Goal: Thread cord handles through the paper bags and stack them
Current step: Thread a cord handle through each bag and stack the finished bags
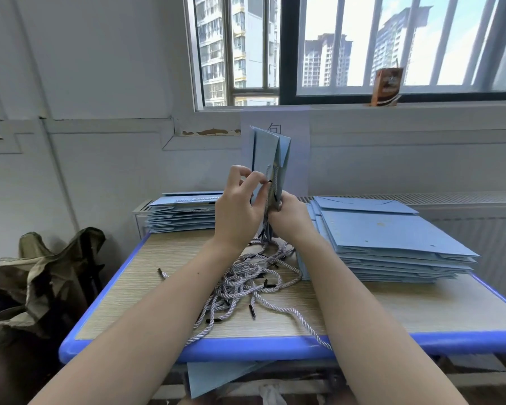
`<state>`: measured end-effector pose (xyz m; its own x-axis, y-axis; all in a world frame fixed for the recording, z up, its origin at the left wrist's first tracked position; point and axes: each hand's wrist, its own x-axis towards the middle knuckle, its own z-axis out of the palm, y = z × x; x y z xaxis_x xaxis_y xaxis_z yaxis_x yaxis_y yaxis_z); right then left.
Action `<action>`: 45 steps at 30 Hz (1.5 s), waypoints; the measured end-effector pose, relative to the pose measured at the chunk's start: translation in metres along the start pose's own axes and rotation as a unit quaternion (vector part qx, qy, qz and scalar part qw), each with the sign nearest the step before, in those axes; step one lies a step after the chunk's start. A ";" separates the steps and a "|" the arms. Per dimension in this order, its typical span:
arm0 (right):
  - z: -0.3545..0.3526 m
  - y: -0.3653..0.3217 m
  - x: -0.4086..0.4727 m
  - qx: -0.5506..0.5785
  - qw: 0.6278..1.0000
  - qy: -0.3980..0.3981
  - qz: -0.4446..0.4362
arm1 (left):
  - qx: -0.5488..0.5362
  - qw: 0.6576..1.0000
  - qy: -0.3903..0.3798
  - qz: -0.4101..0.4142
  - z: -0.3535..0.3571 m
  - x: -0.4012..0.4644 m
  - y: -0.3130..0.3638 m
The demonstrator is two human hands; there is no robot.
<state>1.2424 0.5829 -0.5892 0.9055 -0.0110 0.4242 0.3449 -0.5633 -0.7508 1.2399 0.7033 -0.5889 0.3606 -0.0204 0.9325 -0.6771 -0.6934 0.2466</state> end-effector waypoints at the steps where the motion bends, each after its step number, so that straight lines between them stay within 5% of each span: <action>1: 0.000 0.000 0.000 -0.001 1.000 0.001 -0.001 | -0.002 1.000 0.002 0.003 0.000 0.000 0.001; 5: 0.002 0.001 0.001 -0.005 1.000 -0.015 -0.013 | 0.003 1.000 0.014 0.024 -0.002 0.001 0.002; 14: 0.010 0.002 0.002 0.021 0.998 -0.038 -0.037 | 0.062 0.995 -0.009 -0.081 -0.002 0.000 -0.005; 20: 0.009 0.003 0.002 0.017 0.996 -0.057 -0.060 | 0.017 0.995 0.062 -0.079 -0.002 0.001 -0.007; 25: 0.010 0.004 0.003 0.016 0.996 -0.065 -0.062 | -0.044 0.977 0.094 -0.185 -0.002 0.005 -0.010; 30: 0.010 0.004 0.003 0.016 0.995 -0.071 -0.062 | -0.059 0.965 0.047 -0.249 0.004 0.008 -0.021; 38: 0.008 0.004 0.003 0.017 0.997 -0.053 -0.058 | -0.194 0.955 -0.037 -0.222 0.004 0.008 -0.014; 45: 0.001 -0.001 0.003 0.035 0.998 0.022 -0.046 | -0.300 0.888 -0.204 -0.283 0.004 0.006 -0.011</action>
<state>1.2450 0.5838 -0.5880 0.8574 0.0008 0.5147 0.4447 -0.5046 -0.7400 1.2521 0.7082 -0.5876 0.8719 -0.1358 0.4705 -0.4883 -0.1689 0.8562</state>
